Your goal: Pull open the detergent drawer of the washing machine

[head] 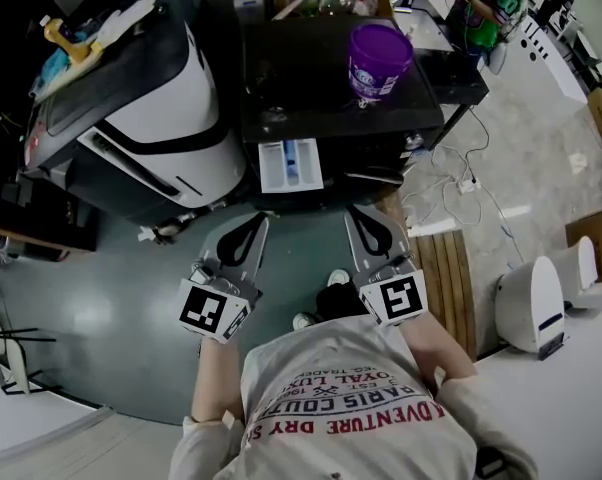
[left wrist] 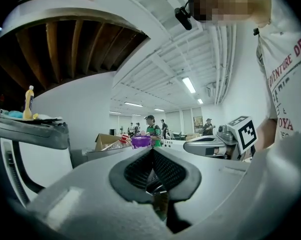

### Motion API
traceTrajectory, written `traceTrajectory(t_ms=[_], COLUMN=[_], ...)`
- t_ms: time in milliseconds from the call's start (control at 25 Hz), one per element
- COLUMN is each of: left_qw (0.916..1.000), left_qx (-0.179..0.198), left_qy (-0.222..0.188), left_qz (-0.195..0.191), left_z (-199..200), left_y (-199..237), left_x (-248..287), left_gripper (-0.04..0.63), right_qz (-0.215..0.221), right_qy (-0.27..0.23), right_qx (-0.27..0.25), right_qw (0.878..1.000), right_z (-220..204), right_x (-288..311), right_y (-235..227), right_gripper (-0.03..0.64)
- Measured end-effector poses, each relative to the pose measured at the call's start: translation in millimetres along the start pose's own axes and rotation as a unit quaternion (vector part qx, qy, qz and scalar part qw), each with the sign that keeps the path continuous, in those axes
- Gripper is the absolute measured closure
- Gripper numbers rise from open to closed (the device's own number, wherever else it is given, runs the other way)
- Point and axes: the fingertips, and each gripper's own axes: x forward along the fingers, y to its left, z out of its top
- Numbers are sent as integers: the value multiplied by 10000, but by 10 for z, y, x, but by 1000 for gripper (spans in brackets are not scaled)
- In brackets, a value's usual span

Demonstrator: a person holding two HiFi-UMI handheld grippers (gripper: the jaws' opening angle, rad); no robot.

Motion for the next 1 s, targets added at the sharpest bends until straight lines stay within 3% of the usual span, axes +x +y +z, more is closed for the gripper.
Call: traceTrajectory(t_ms=[1000], left_qw=[9992], left_qx=[-285], left_qy=[-184], left_qz=[233], left_z=[52], left_y=[94], left_x=[-138], left_gripper=[603], right_qz=[167], right_qy=[246], right_qx=[66], right_qw=[9995], right_z=[-90], right_x=[23], right_y=[162], right_gripper=[617])
